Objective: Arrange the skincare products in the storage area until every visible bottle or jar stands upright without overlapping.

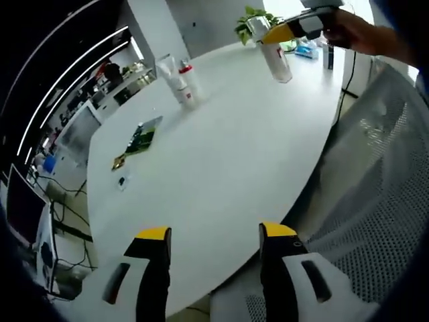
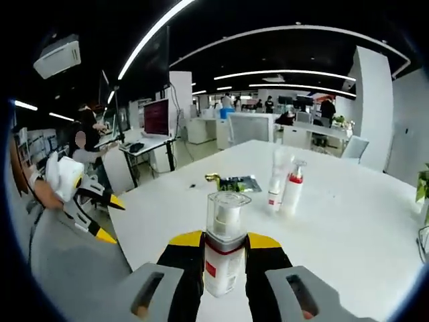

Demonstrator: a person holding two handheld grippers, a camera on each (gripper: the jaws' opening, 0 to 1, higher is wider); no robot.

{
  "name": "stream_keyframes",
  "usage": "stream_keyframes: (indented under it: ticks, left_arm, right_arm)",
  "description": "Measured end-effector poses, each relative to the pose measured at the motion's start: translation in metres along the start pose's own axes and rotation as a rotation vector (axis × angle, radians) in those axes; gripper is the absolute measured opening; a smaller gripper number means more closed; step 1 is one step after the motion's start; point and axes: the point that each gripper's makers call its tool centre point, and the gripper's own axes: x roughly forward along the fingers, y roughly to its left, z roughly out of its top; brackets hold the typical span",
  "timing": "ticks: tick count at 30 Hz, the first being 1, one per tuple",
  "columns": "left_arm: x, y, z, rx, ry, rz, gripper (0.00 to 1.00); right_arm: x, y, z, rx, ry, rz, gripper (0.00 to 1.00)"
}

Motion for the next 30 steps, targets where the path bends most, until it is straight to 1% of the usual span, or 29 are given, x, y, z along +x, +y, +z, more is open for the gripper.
stream_keyframes:
  ticks: [7,11,17,23,30]
  left_arm:
    - [0.001,-0.001,-0.002,0.012,0.007,-0.002,0.48]
    - [0.001,-0.002,-0.003,0.015,0.016,-0.01,0.48]
    - [0.003,-0.007,-0.005,0.031,0.023,-0.034,0.47]
    - [0.004,-0.008,-0.01,0.027,0.036,-0.055,0.47]
    - [0.005,-0.011,-0.012,0.026,0.041,-0.077,0.47]
  right_arm:
    - [0.02,-0.019,0.003,-0.002,-0.004,-0.007,0.16]
    - [0.03,-0.023,0.006,0.006,-0.006,-0.006,0.16]
    - [0.049,-0.033,0.012,0.019,-0.015,-0.008,0.16]
    - [0.068,-0.043,0.016,0.026,-0.012,-0.009,0.16]
    - [0.089,-0.057,0.015,0.027,0.003,-0.013,0.16]
